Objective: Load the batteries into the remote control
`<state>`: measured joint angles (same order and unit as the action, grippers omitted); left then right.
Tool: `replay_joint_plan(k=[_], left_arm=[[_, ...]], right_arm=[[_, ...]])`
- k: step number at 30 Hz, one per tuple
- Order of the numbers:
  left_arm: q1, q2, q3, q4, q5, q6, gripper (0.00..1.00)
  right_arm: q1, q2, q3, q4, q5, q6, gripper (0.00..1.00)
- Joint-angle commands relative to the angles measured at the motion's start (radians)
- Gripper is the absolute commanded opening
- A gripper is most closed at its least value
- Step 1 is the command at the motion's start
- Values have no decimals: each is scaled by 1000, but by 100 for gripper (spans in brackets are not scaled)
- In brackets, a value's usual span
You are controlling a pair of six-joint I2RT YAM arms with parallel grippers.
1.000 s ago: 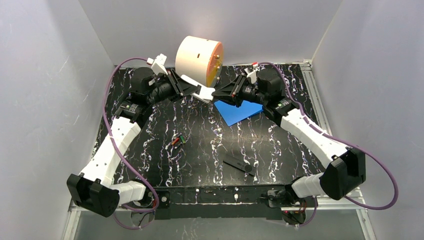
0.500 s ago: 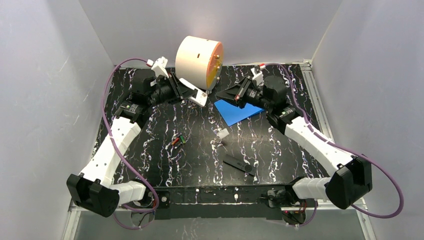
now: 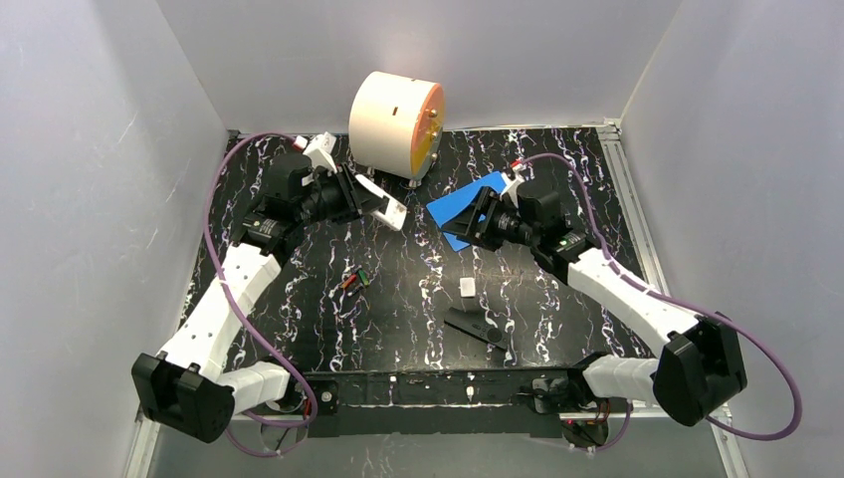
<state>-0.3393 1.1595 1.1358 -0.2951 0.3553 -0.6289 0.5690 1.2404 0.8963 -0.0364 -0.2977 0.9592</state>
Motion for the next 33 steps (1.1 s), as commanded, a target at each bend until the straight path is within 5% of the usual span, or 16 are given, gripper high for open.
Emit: replay_joint_plan(k=[1,6,8,13,22,27,29,31,32,33], left_arm=[[0,-37,-5,93,143,-50,0],[2,-30,15,274,297,-259,0],[0,-41,7,352,312,-387,0],[-10,-73,28,366,294,-488,0],[-11,-78,69,378,335,-576,0],[-11,-85,72,378,333,-578,11],[-11,-86,75,377,327,-576,12],[-12,-87,79,375,315,-574,13],[-11,-87,82,375,311,-575,13],[-11,-85,85,375,305,-574,13]], right_arm=[[-3,-78,-30,156,-71,-84,75],[-2,-148,-112,478,-65,144,97],[3,-149,-145,649,-52,259,97],[35,-113,-87,778,-28,332,96],[54,50,56,948,-76,492,71],[61,100,159,930,-118,495,32],[64,105,167,936,-122,502,24],[63,99,163,936,-121,499,24],[64,96,160,933,-125,495,30],[63,92,156,930,-127,492,46]])
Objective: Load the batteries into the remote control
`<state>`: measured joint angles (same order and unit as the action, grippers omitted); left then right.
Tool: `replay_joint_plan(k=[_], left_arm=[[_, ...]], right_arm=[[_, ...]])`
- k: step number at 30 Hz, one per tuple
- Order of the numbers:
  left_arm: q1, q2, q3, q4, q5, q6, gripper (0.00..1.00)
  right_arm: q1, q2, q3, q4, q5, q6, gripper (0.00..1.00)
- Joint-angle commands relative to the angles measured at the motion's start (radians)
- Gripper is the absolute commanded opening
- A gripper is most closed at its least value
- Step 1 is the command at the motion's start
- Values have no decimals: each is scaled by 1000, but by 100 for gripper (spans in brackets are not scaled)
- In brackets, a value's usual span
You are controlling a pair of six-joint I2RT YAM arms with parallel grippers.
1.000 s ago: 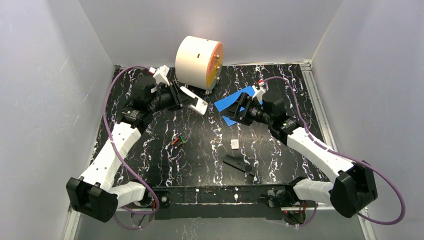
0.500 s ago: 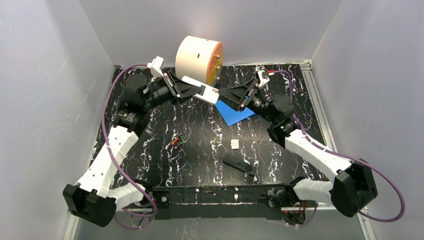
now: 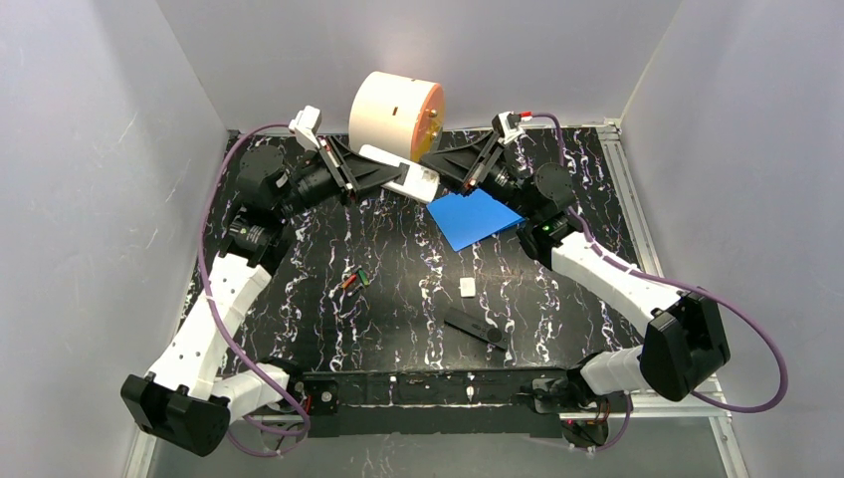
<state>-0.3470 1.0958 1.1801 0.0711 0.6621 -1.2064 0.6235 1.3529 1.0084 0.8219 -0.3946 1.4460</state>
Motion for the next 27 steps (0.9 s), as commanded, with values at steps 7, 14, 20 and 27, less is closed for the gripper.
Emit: replay_joint_plan(k=[7,14,20,27], left_arm=[[-3,-17,57,15,-34,5,9],[-4,-14,41,27,-12,-24,16],[50,2,72,2,134,-58,59],[115,25,98,-11,395,-39,61]], right_arm=[[17,-41,-1,93,-24,7,57],[25,-17,31,106,-49,5,25],[23,-12,32,93,-74,-27,12],[18,-26,-7,95,-118,-43,11]])
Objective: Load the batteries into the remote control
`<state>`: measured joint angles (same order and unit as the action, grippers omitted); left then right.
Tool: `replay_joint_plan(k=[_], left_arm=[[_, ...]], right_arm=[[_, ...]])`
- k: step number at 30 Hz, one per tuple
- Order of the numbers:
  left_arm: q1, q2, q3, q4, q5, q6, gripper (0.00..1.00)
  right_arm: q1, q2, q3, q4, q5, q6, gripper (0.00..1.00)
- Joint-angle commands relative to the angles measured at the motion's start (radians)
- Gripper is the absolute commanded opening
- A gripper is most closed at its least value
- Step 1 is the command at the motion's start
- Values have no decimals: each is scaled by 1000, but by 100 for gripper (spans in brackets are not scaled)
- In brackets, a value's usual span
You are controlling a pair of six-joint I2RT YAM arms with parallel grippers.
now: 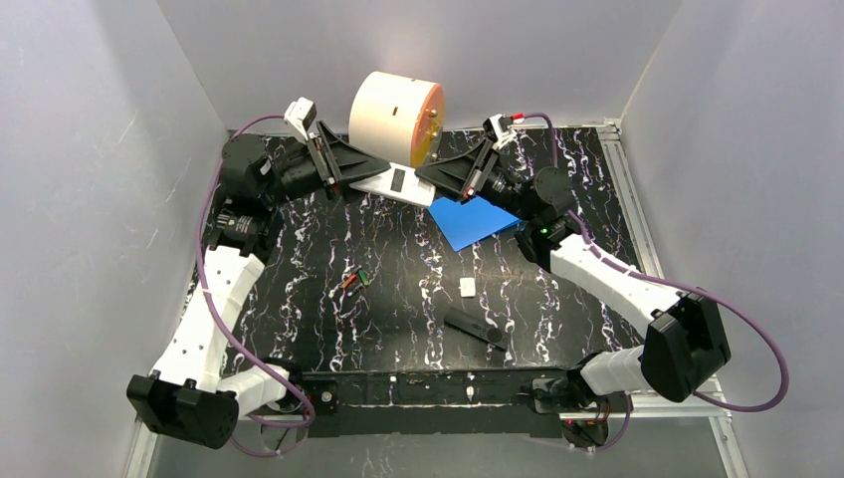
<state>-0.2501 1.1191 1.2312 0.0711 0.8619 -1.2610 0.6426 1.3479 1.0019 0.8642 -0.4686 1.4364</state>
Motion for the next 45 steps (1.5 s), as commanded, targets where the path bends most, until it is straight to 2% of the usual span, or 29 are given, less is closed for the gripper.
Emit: replay_joint_plan(k=[1,6,8,14,19,24,27,30,33,34,36,38,39,41,43,45], left_arm=[[18,5,48,-12,224,18,59],[18,-5,28,-19,245,30,35],[17,-9,32,-63,240,70,32],[17,-8,27,-146,223,135,32],[16,1,28,-146,218,148,33],[10,2,0,-148,224,144,47],[1,0,-17,-138,239,129,47],[-1,-2,-29,-115,255,106,41],[-3,-5,-35,-108,260,101,25],[-3,-5,-33,-107,260,101,15],[-3,-3,-27,-109,257,108,0],[-3,-4,-16,-127,246,136,0],[-3,-6,-8,-145,238,160,0],[-3,-10,16,-212,213,237,0],[-3,-16,37,-292,175,332,0],[-1,-31,49,-356,130,421,0]], right_arm=[[-3,-21,3,33,-54,-50,12],[-2,-16,39,-106,-102,-158,12],[-2,-12,52,-131,-114,-181,12],[-1,16,81,-132,-162,-188,14],[3,20,87,-166,-156,-200,15],[18,20,83,-201,-96,-231,16],[22,14,59,-176,-54,-236,16],[22,14,36,-146,-32,-234,16],[22,21,29,-120,-27,-226,16],[22,26,31,-122,-32,-226,17],[22,25,29,-127,-29,-226,25],[22,7,18,-130,-13,-241,45],[22,-7,15,-142,-5,-261,63],[22,-36,22,-222,37,-313,79],[22,-66,27,-301,90,-361,85],[22,-92,27,-348,136,-379,86]])
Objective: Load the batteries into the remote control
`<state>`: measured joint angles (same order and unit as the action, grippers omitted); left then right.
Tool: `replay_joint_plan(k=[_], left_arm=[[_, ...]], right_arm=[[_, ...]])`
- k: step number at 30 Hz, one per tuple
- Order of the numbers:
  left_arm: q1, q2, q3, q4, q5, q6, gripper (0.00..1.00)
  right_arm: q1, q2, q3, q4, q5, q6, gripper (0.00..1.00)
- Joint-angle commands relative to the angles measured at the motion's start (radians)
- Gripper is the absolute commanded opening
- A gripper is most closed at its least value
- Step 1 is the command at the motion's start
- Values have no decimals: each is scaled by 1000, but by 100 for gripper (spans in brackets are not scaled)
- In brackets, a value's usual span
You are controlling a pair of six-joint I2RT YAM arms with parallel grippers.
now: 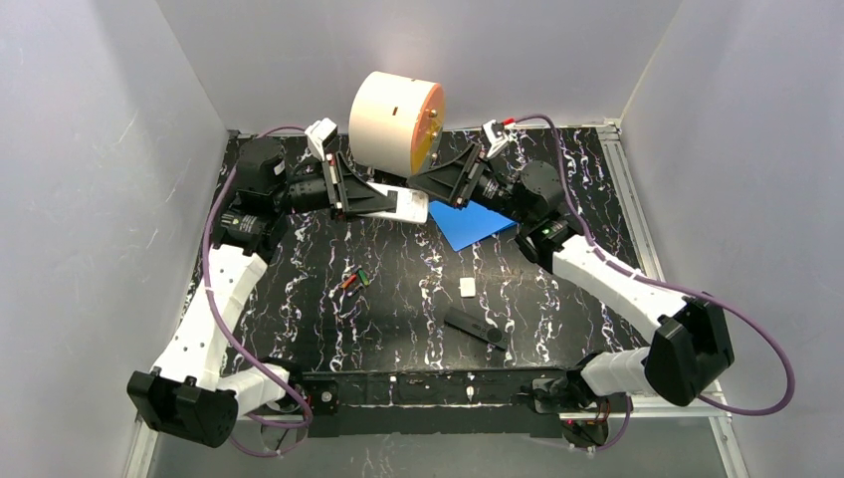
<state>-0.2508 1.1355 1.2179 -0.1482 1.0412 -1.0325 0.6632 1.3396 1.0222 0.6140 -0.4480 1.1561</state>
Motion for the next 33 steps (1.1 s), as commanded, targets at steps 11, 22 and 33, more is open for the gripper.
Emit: replay_joint_plan(k=[11,22,33], left_arm=[[-1,-255,-55,-195,-223,532,0],[-1,-456,-14,-428,-746,587,0],[-1,-508,114,-618,-1045,588,0]], right_arm=[[3,-109,44,-618,444,-133,78],[173,226,189,-919,489,64,69],[423,625,599,-1116,839,-119,57]])
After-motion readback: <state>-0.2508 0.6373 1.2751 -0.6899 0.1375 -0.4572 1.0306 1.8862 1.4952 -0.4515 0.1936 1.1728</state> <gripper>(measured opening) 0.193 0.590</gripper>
